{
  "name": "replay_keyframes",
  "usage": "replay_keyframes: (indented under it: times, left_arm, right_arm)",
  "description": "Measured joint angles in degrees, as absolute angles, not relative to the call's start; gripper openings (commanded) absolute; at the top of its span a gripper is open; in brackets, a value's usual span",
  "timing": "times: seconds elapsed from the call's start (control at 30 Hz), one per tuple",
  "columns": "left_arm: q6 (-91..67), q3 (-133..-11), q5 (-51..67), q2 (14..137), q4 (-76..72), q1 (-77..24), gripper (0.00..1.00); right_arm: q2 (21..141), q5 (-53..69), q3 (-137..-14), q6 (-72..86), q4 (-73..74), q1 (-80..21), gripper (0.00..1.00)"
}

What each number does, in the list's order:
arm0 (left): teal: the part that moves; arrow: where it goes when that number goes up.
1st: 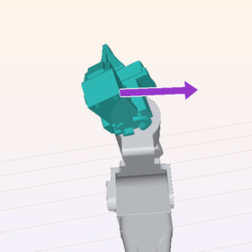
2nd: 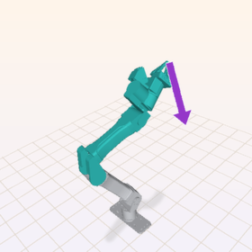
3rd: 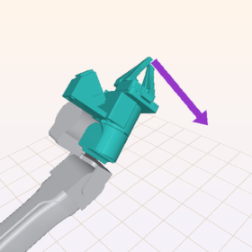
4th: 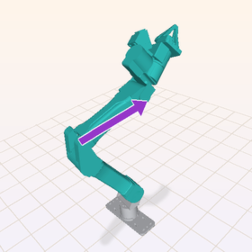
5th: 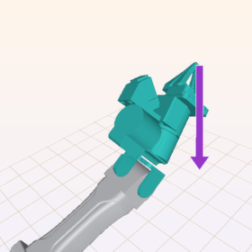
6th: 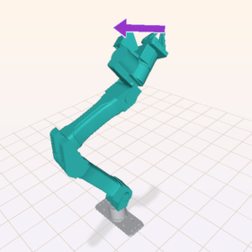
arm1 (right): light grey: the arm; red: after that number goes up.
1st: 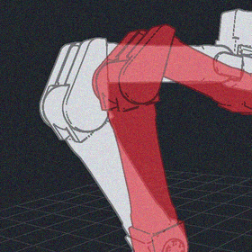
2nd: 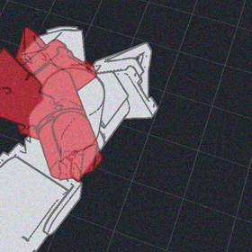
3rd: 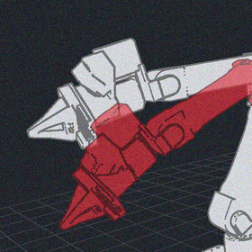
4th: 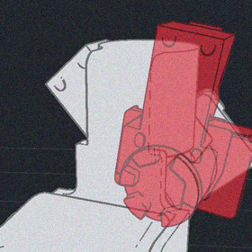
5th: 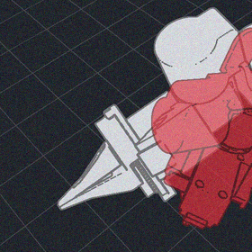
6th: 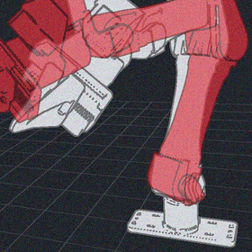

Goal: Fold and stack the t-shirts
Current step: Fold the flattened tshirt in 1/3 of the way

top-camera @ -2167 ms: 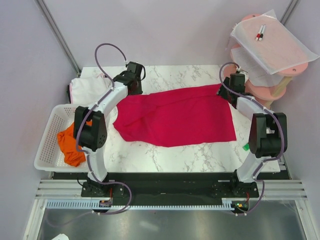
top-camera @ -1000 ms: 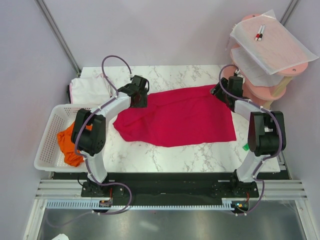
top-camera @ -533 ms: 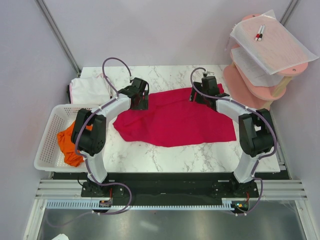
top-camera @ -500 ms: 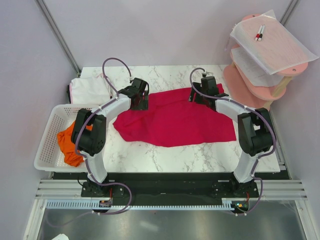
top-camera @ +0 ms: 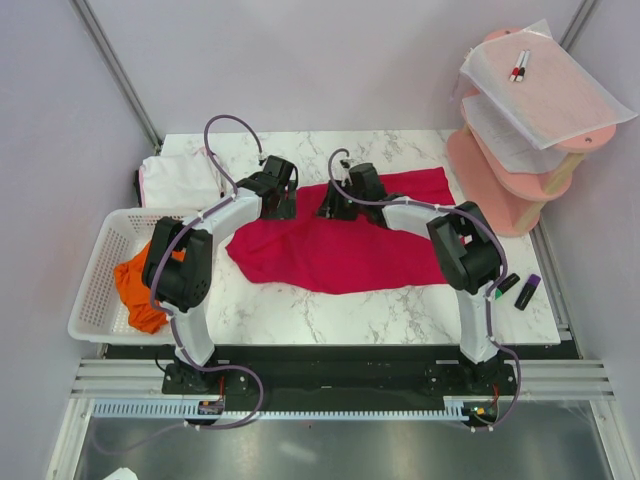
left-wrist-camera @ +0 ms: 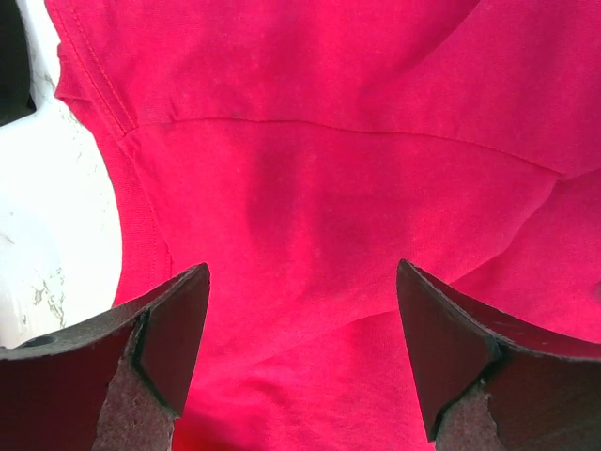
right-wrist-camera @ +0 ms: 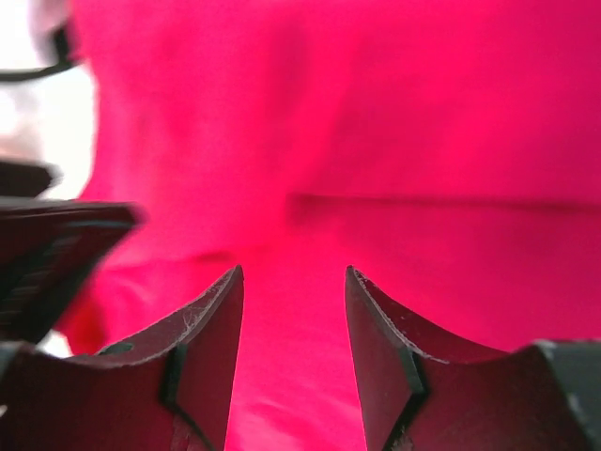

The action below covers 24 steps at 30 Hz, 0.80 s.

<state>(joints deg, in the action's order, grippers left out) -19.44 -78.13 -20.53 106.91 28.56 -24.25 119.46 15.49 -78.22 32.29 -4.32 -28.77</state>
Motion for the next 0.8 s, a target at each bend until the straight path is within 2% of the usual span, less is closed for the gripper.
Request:
replay_keyframes:
  times: [0.17,0.6,0.8]
  left_arm:
    - [-19.44,-78.13,-20.95,106.91,28.51,-24.25,0.87]
    - [-19.44,-78.13,-21.02,106.91,28.53,-24.23,0.87]
    - [-19.44,-78.13,-21.06,106.98,28.53,-24.23,0.87]
  right_arm:
    - [121.82,16.78,-83.11,32.97,-4.8,-32.91,0.55]
    - [124.81,16.03,-85.41,32.86,-2.15,-33.54,0.55]
    - [126.65,16.43,-87.09,33.08,-3.16,-33.76,0.49]
